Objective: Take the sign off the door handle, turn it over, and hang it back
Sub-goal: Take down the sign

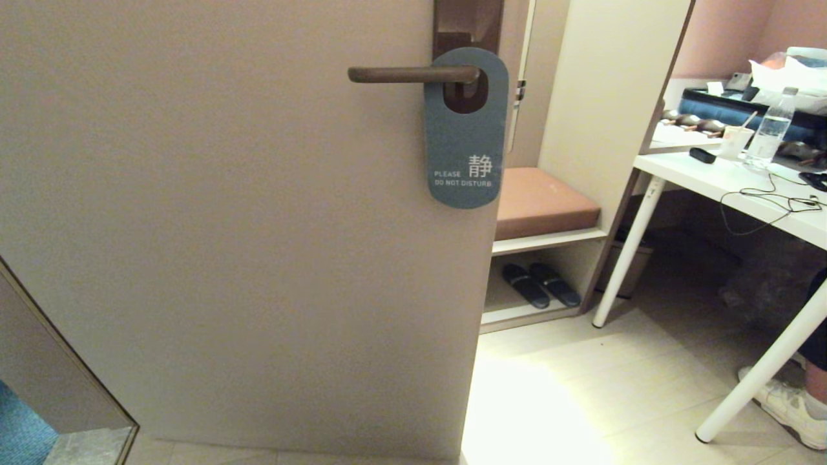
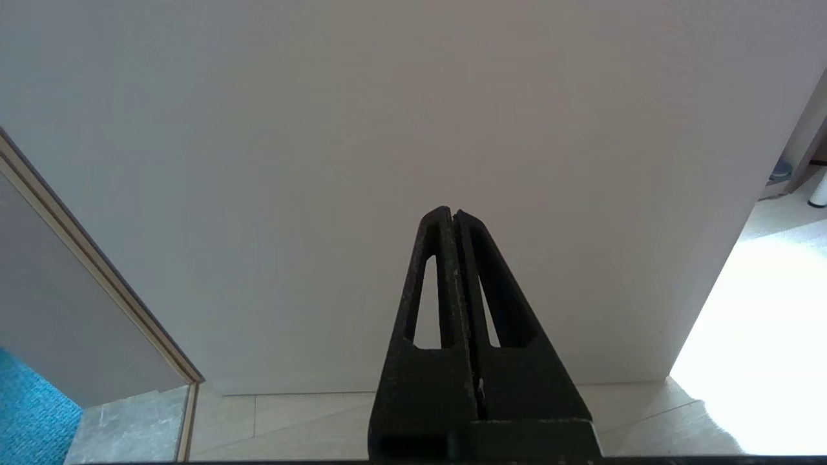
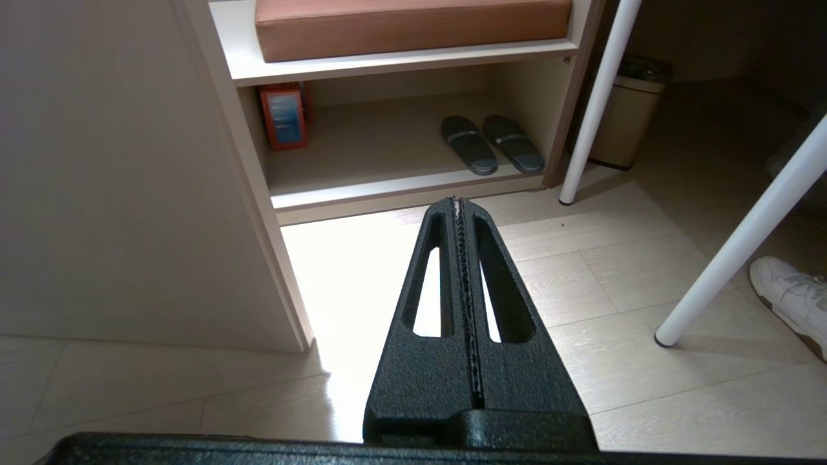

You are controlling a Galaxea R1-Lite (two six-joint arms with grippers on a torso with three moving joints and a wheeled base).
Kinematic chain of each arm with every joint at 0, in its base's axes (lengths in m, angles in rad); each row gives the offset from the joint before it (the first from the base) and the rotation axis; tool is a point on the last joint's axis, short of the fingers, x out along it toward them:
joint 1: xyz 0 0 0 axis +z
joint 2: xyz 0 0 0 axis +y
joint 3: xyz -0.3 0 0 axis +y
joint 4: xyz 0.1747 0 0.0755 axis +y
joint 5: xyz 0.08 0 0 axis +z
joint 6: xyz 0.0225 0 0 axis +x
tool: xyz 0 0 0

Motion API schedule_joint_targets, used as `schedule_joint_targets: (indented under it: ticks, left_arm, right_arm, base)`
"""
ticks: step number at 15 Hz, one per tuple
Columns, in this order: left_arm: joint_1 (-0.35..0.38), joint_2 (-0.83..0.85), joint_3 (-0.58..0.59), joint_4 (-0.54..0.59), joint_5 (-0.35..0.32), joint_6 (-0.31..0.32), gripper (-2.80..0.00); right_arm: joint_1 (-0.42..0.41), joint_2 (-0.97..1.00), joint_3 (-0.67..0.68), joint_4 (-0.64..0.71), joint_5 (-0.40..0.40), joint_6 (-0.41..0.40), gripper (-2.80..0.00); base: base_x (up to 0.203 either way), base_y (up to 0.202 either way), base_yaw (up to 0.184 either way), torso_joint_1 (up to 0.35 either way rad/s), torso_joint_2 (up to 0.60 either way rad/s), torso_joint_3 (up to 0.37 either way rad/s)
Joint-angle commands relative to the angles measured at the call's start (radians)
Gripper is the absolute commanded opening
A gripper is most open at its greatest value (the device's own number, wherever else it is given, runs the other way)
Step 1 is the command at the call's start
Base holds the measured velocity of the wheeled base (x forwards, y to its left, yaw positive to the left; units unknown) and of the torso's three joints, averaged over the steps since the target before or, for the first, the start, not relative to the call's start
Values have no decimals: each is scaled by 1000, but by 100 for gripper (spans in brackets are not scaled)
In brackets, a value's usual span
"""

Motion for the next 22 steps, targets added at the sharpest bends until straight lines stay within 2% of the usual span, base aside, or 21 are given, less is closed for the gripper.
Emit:
schedule_joint_targets:
  ticks: [1,22]
  left_arm:
    - [0,0,0,0,-1,1,-280]
    - [0,0,0,0,-1,1,-280]
  right_arm:
    - [0,0,0,2,0,0,-280]
    - [0,0,0,1,0,-1,-280]
  base:
    - [0,0,0,0,0,0]
    - [0,0,0,0,0,0]
